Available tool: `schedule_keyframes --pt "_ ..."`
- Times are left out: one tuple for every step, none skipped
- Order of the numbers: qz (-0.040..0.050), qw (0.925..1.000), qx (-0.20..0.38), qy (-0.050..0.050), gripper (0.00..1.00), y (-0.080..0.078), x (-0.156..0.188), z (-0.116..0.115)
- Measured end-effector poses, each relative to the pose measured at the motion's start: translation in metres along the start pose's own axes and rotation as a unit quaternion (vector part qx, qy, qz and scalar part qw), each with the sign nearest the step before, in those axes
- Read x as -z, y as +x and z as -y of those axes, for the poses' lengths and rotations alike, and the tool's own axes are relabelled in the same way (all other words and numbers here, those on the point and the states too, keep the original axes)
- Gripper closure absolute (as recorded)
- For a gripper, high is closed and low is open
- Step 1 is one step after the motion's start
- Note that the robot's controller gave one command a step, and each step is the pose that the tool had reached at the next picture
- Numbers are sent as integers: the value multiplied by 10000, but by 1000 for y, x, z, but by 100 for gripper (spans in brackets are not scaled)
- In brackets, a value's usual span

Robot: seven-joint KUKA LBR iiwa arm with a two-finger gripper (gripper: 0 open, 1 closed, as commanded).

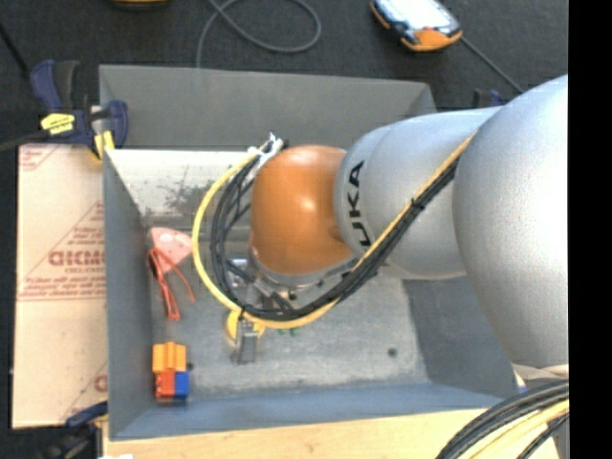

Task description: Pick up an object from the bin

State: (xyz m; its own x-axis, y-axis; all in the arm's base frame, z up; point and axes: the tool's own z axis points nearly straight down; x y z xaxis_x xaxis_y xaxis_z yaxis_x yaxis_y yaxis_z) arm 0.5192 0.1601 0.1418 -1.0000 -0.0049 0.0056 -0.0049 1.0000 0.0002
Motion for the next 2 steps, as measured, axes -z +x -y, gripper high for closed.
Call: schedule_keyframes --pt "38 10000 -25 -8 0 -2 5 1" --pt "64 9997 256 -3 0 -28 -65 47"
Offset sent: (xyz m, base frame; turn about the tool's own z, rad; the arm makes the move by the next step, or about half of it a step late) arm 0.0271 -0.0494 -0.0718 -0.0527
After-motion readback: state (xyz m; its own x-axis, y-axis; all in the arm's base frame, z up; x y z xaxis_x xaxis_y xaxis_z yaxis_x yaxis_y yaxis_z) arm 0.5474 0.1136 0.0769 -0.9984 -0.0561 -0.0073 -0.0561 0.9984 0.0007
